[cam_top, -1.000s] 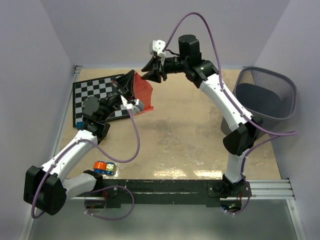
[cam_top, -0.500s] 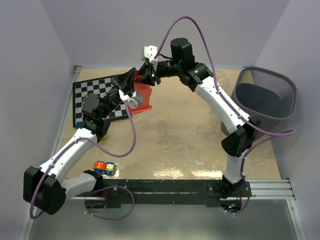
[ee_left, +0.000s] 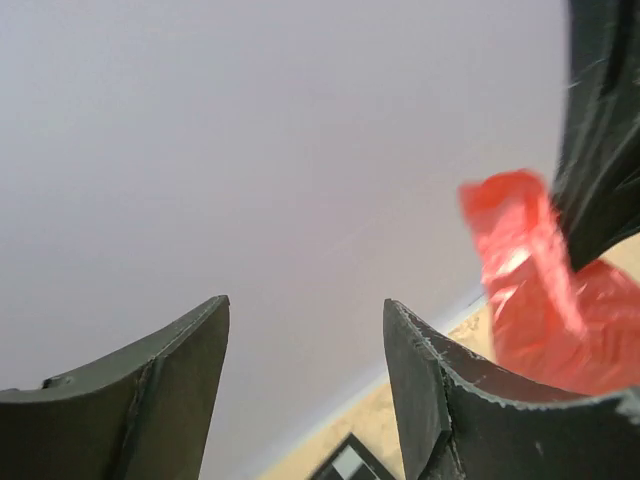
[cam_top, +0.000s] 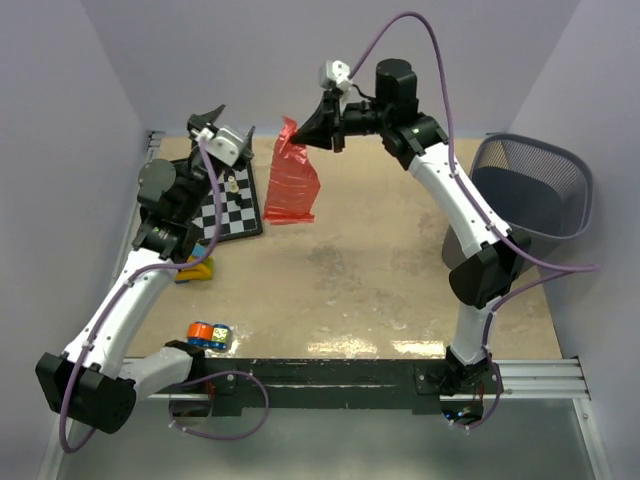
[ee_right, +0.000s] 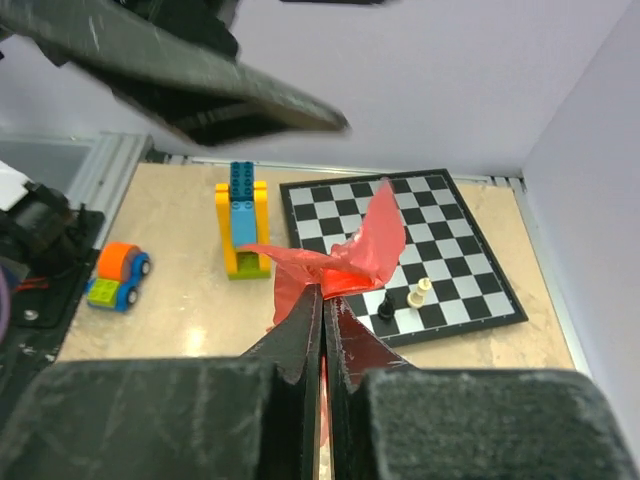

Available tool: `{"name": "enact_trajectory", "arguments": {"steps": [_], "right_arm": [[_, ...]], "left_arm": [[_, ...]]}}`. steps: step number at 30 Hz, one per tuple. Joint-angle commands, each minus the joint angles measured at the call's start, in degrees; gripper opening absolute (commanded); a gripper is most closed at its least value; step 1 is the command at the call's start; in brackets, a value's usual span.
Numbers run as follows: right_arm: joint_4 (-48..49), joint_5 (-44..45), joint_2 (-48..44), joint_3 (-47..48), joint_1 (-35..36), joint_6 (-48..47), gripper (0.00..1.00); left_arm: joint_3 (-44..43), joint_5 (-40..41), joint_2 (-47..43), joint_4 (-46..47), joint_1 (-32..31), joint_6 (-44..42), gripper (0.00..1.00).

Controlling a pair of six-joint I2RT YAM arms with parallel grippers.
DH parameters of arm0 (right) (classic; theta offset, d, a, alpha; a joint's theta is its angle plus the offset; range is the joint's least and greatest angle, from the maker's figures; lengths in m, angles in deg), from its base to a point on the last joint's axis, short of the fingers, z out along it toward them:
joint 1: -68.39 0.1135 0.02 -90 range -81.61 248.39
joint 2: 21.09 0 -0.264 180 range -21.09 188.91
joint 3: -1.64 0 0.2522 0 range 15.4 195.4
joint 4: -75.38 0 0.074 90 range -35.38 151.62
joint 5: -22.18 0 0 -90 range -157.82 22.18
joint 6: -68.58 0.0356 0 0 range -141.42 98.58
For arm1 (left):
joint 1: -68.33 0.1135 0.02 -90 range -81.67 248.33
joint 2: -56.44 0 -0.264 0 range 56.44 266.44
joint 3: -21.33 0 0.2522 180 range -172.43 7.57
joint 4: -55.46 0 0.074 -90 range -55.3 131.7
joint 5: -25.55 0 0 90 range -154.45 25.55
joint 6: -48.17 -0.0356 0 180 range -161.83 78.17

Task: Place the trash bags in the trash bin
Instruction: Unfold the trash bag at the center of the board.

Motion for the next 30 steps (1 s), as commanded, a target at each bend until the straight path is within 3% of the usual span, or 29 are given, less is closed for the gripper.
{"name": "enact_trajectory", "arguments": {"steps": [1, 6, 9, 19, 30], "right_arm": [[12.33, -13.44, 0.43, -2.08, -3.24, 19.08, 0.0], [23.51, -17.5, -0.1, -6.66, -3.15, 29.05, 0.0], [23.96, -18.29, 0.17, -6.84, -3.06, 29.5, 0.0], [21.86, -16.27, -1.94, -8.07, -2.27, 26.96, 0.0], [18.71, -14.51, -1.15, -5.97, -1.4, 24.15, 0.0]], "left_arm": [[-3.39, 1.74, -5.33, -14.01, 2.06, 15.48, 0.65], [-3.12, -13.01, -7.89, -21.49, 2.06, 17.16, 0.23], [-5.75, -16.19, -5.0, -20.36, 2.06, 19.79, 0.11], [-13.93, -29.46, 4.23, -18.86, 2.06, 16.72, 0.12], [-16.13, -32.81, 5.9, -24.75, 2.06, 6.97, 0.18]]}}
